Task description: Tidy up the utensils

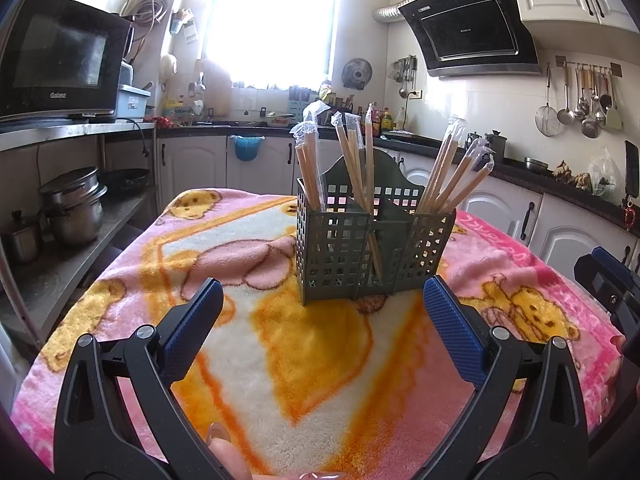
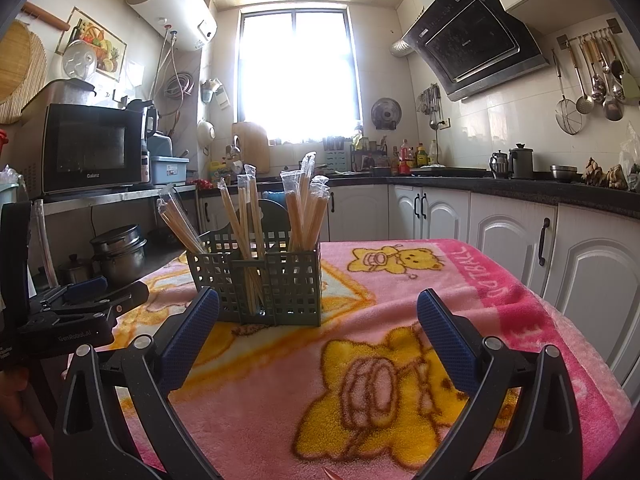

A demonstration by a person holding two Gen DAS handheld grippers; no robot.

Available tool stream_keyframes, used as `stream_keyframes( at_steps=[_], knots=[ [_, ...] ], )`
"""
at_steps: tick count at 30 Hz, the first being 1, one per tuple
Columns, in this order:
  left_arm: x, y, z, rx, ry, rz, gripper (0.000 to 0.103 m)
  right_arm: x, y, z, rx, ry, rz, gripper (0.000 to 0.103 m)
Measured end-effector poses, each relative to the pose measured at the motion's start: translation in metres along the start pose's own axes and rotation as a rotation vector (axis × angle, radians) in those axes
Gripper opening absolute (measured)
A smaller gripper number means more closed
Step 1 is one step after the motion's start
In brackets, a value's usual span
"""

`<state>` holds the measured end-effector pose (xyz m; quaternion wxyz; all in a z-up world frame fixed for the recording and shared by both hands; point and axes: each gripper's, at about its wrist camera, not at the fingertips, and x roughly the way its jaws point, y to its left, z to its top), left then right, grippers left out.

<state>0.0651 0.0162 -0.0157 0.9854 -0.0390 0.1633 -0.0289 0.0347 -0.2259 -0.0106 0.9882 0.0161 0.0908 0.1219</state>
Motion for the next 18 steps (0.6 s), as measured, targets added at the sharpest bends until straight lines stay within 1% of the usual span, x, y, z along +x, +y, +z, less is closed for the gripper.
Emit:
stream_keyframes(
  at_steps=[7, 13, 16, 18],
  knots=[
    [0.002, -0.001, 0.0, 0.008, 0.01, 0.002, 0.093, 0.001, -0.002, 0.001, 0.004, 0.005, 0.001, 0.097],
    [0.008, 0.01, 0.002, -0.047, 0.041, 0.004, 0.093, 0.005, -0.007, 0.003, 0.009, 0.021, -0.008, 0.097],
    [0.016, 0.016, 0.004, -0.071, 0.1, 0.018, 0.093, 0.014, -0.013, 0.006, 0.022, 0.072, -0.033, 0.097],
    [0.026, 0.022, 0.007, -0.084, 0.16, 0.047, 0.093, 0.028, -0.019, 0.01, 0.029, 0.158, -0.055, 0.097]
  ],
)
